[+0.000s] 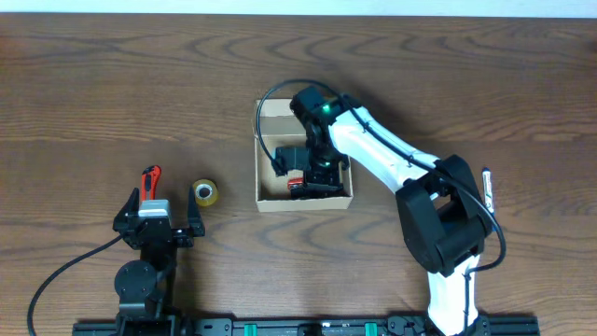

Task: Pack container
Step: 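Carry the red marker into the box and release it, then move the right gripper to the blue-capped whiteboard marker and grasp it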

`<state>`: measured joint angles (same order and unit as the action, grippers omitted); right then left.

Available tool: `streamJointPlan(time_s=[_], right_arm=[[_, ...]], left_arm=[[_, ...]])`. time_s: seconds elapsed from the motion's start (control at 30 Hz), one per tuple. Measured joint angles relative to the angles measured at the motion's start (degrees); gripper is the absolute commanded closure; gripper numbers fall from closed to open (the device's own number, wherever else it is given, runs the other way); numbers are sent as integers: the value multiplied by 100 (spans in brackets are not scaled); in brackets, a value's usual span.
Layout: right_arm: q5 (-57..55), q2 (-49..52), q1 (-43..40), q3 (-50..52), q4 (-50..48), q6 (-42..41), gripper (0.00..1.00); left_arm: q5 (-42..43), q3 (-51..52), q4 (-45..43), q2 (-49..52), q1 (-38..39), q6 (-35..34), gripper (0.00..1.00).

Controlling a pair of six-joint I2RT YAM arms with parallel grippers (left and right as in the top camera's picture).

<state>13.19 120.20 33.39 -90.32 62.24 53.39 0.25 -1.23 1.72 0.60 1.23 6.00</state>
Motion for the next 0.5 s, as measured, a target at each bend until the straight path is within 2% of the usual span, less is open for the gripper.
streamJointPlan(time_s=[0.07,0.17,0.27,0.3,0.33,0.37,0.4,0.43,0.5], right_arm=[[15,-96,-11,-275,275,-348,51],[28,-413,-46,-815,741,-1012,59],[-59,-833,-157,-1279,885,-1563,55],[-190,-988,-229,-1419,846,-1858,49],[-374,-1128,-319,-1541,796,-2177,39],[-555,-1255,-437,-1650,763,-2490,25],[-739,-1373,-590,-1744,756,-2776,5],[-909,-1482,-776,-1825,758,-3067,1],[-1294,-1766,-1397,-1963,743,-3657,4]], left_arm=[[0,0,0,0,0,-2,5],[0,0,0,0,0,-2,5],[0,0,0,0,0,-2,5],[0,0,-2,0,0,0,5],[0,0,0,0,0,0,5],[0,0,0,0,0,-2,5],[0,0,-2,0,0,-2,5],[2,0,0,0,0,-2,5],[0,0,0,0,0,-2,5]])
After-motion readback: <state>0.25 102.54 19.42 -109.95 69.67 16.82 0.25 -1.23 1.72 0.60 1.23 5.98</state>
